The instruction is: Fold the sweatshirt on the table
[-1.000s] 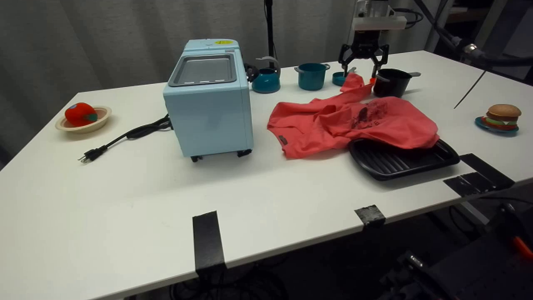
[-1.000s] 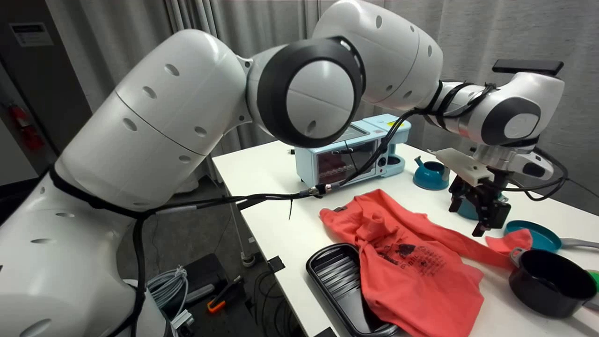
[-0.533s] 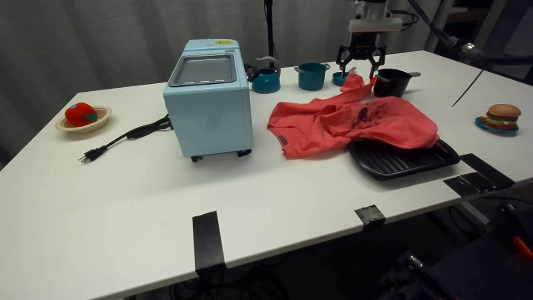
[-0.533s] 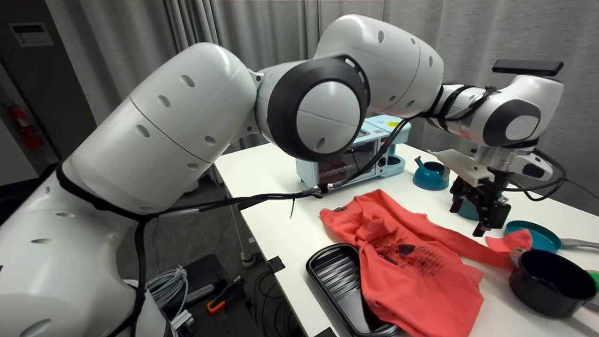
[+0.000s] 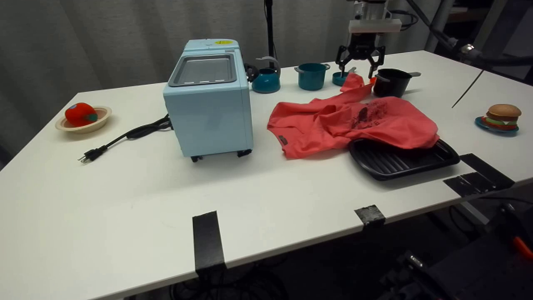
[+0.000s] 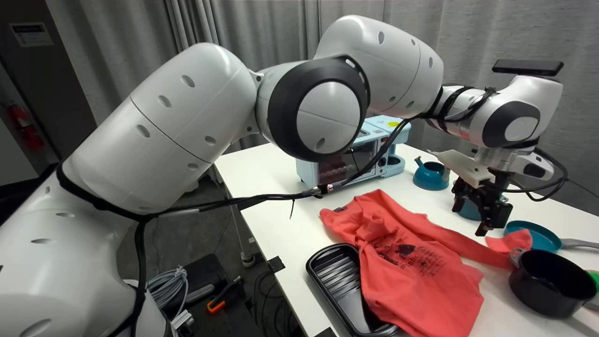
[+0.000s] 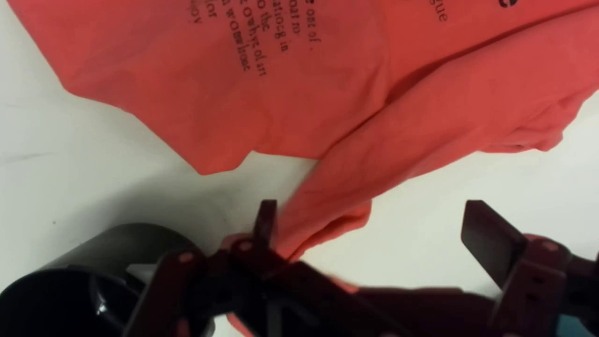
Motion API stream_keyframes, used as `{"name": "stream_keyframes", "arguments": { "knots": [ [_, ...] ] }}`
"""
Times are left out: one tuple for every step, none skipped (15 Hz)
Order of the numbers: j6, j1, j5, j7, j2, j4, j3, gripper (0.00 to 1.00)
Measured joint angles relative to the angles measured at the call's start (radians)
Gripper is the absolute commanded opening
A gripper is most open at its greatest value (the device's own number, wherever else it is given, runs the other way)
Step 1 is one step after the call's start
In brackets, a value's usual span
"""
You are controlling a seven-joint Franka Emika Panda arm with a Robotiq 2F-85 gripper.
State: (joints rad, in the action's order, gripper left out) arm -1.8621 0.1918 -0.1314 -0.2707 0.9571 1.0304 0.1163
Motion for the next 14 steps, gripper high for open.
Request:
{"name": "stream_keyframes", "arguments": {
  "knots": [
    [-0.024, 0.0, 0.0, 0.0, 0.001, 0.001, 0.0, 1.0],
    [-0.048, 0.0, 0.0, 0.0, 0.001, 0.003, 0.0, 1.0],
    [-0.068, 0.0, 0.0, -0.001, 0.001, 0.006, 0.0, 1.0],
    [-0.084, 0.0, 0.0, -0.001, 0.001, 0.01, 0.0, 1.0],
    [-0.091, 0.0, 0.0, -0.001, 0.001, 0.014, 0.0, 1.0],
    [-0.095, 0.0, 0.0, -0.002, 0.001, 0.017, 0.0, 1.0],
    [-0.096, 0.0, 0.002, -0.004, 0.001, 0.019, 0.0, 1.0],
    [-0.096, 0.0, 0.005, -0.008, 0.001, 0.022, 0.001, 1.0],
    [-0.096, 0.0, 0.006, -0.01, 0.001, 0.023, 0.002, 1.0],
    [-0.096, 0.0, 0.007, -0.013, 0.001, 0.025, 0.003, 1.0],
    [-0.096, 0.0, 0.008, -0.016, 0.001, 0.025, 0.004, 1.0],
    [-0.095, 0.0, 0.008, -0.021, 0.001, 0.026, 0.005, 1.0],
    [-0.095, 0.0, 0.009, -0.027, 0.001, 0.026, 0.006, 1.0],
    [-0.095, 0.0, 0.01, -0.033, 0.001, 0.026, 0.008, 1.0]
  ]
}}
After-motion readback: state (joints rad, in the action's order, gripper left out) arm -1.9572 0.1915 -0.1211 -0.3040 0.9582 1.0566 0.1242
